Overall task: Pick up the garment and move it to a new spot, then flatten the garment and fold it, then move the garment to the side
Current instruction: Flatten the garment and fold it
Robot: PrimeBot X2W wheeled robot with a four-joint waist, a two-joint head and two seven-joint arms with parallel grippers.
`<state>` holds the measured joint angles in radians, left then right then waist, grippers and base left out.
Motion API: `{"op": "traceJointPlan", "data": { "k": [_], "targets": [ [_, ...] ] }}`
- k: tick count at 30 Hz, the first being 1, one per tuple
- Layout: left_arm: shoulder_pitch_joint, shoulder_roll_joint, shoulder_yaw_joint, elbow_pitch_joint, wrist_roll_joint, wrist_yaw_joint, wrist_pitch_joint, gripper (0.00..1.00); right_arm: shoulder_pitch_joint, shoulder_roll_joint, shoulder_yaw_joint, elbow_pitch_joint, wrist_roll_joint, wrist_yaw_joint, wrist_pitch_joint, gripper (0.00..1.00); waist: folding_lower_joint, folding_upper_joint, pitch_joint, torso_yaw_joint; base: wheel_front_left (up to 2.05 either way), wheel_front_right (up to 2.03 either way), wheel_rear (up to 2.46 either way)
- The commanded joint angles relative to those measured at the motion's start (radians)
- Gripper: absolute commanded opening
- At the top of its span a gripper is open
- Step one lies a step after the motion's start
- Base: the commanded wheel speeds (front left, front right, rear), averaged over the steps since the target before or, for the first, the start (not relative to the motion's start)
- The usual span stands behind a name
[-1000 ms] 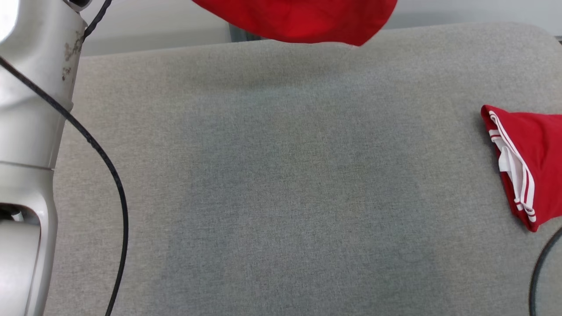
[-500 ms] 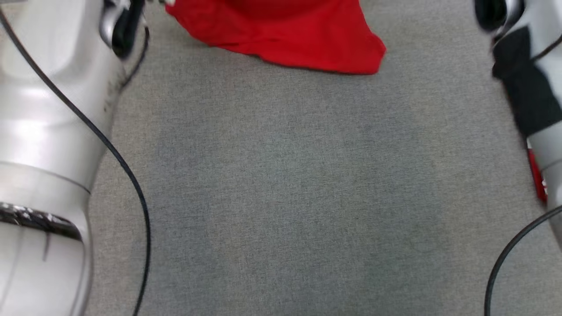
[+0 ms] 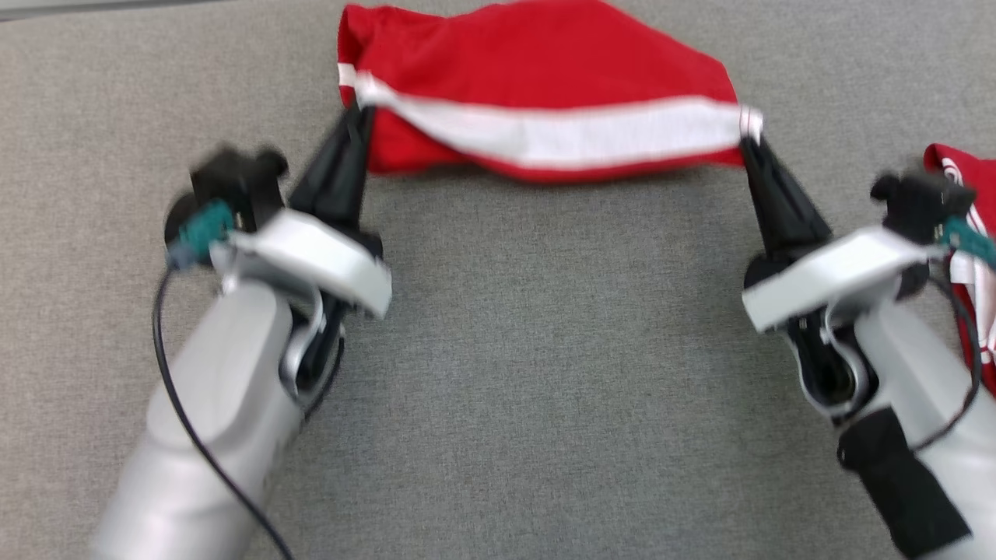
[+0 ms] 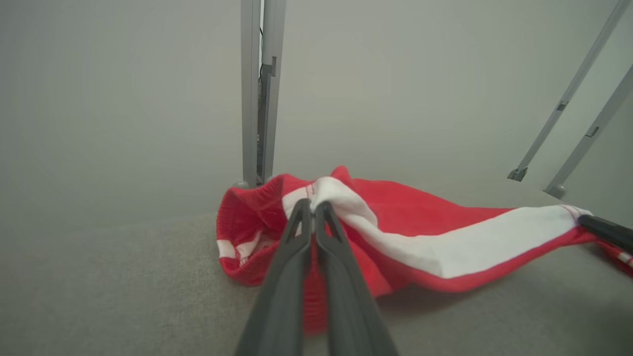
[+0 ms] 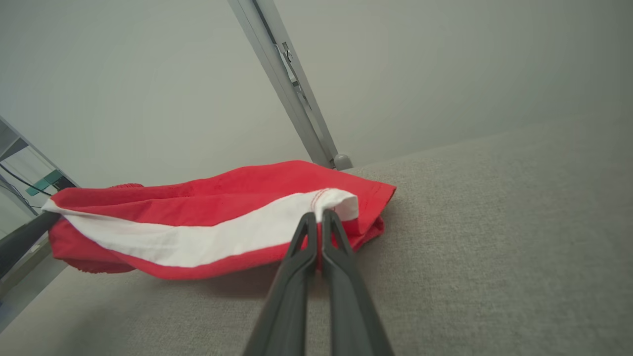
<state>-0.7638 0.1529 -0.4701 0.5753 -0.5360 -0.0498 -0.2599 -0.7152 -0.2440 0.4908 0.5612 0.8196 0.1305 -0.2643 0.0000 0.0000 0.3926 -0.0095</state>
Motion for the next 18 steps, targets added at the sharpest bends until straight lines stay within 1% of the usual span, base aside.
{"op": "traceJointPlan", "data": {
  "k": [1,2,3,4,5,7,9,14,18],
  "targets": [
    [0.072,0.02,0.02,-0.076,0.02,0.015,-0.003,0.0,0.077,0.001,-0.031,-0.058,0.007,0.001,-0.002,0.0,0.0,0.0,-0.023,0.002,0.0,0.0,0.0],
    [0.125,0.027,0.024,-0.119,0.03,0.023,-0.003,0.0,0.131,0.003,-0.043,-0.082,0.005,0.001,-0.001,0.0,0.0,0.0,-0.031,0.001,0.0,0.0,0.0],
    [0.125,0.027,0.024,-0.119,0.03,0.023,-0.003,0.0,0.131,0.003,-0.043,-0.082,0.005,0.001,-0.001,0.0,0.0,0.0,-0.031,0.001,0.0,0.0,0.0],
    [0.176,0.033,0.031,-0.159,0.035,0.032,-0.003,0.0,0.176,0.004,-0.06,-0.112,0.002,0.001,-0.002,0.0,0.0,0.0,-0.039,-0.002,0.0,0.0,0.0],
    [0.225,0.046,0.033,-0.193,0.045,0.039,-0.002,0.0,0.221,0.007,-0.082,-0.14,0.003,0.001,-0.002,0.0,0.0,0.0,-0.052,-0.004,0.0,0.0,0.0],
    [0.316,0.061,0.032,-0.25,0.035,0.047,-0.002,0.0,0.313,0.007,-0.094,-0.18,-0.006,0.001,-0.002,0.0,0.0,0.0,-0.079,-0.011,0.0,0.0,0.0],
    [0.391,0.09,0.028,-0.304,0.033,0.059,0.016,0.0,0.39,0.005,-0.106,-0.213,-0.006,0.001,-0.002,0.0,0.0,0.0,-0.11,-0.019,0.0,0.0,0.0],
    [0.574,0.153,0.012,-0.457,0.025,0.112,0.102,0.0,0.565,-0.006,-0.136,-0.306,-0.01,0.0,0.034,0.0,0.0,0.0,-0.17,-0.027,0.0,0.0,0.0],
    [0.707,0.192,-0.002,-0.587,0.009,0.16,0.187,0.0,0.69,0.006,-0.188,-0.39,-0.022,0.001,0.094,0.0,0.0,0.0,-0.207,-0.025,0.0,0.0,0.0]
  ]
}}
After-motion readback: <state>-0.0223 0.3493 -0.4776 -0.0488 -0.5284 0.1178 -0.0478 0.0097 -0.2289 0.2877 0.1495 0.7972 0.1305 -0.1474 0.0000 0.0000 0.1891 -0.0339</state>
